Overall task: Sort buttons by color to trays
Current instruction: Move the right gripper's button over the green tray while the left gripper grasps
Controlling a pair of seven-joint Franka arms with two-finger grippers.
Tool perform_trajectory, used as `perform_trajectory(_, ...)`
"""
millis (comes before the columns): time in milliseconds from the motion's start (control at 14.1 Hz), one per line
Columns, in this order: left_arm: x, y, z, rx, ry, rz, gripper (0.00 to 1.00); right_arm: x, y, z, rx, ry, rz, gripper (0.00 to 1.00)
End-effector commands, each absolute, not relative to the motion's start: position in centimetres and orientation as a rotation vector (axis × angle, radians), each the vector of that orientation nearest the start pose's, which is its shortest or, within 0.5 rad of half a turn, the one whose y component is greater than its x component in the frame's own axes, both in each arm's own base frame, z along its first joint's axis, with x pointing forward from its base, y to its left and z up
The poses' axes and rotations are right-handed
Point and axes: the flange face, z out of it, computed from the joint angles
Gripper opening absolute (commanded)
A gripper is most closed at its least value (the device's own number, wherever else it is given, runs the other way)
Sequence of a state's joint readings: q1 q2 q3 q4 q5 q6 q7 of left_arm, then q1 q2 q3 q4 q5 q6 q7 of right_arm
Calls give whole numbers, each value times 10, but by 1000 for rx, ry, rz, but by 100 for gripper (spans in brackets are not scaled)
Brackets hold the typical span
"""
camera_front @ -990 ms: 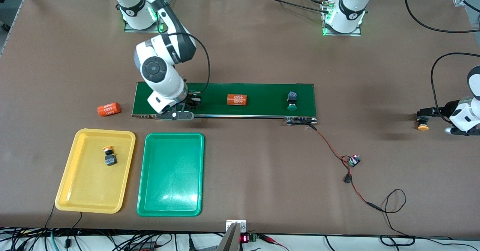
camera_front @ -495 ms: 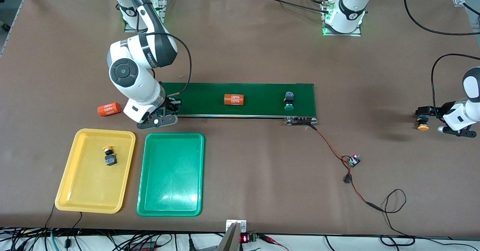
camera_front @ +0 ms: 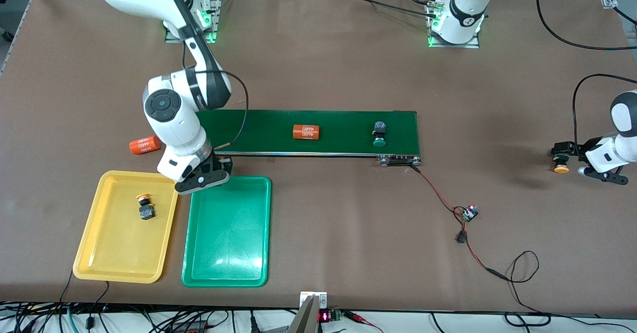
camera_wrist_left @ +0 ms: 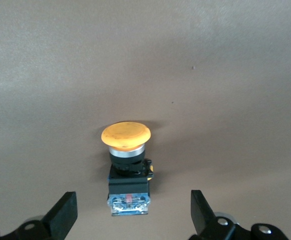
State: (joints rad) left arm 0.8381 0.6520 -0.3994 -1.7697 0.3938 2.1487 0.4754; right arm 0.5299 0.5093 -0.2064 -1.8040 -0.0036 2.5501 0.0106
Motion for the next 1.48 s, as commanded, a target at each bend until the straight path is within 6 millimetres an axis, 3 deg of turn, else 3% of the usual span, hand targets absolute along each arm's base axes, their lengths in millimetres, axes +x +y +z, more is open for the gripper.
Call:
perform_trajectory(0, 565, 307, 196, -3115, 434, 298, 100, 658, 221, 277, -3107, -621, -533, 23)
perform_trajectory(353, 552, 317, 178, -3137, 429, 275, 100, 680, 201, 225, -3021, -732, -873, 23)
perform_trajectory(636, 548, 313, 171, -3142, 435, 269, 100, 687, 199, 207, -3018, -734, -902, 24)
perform_trajectory(707, 548, 313, 171, -3142, 438, 269, 99, 688, 201, 208, -3015, -738, -904, 28)
perform_trajectory(778, 548, 313, 171, -3140, 459, 268, 80, 687, 202, 208, -3014, -742, -904, 45)
perform_trajectory(848, 549, 313, 171, -3135, 500, 265, 53, 686, 204, 208, -3011, -735, -902, 76)
perform_trajectory(919, 548, 315, 171, -3134, 515, 265, 32, 686, 204, 208, -3011, -732, -902, 89)
perform_trajectory(990, 545, 320, 172, -3135, 513, 260, 9, 686, 206, 208, -3009, -732, -899, 90)
perform_trajectory(1060, 544, 323, 172, -3134, 517, 260, 0, 685, 206, 207, -3011, -730, -892, 92)
perform_trajectory(1272, 543, 326, 179, -3123, 603, 255, 0, 681, 209, 206, -3014, -714, -874, 98)
perform_trajectory(1414, 549, 319, 198, -3109, 594, 267, 0, 678, 211, 206, -3022, -716, -842, 99)
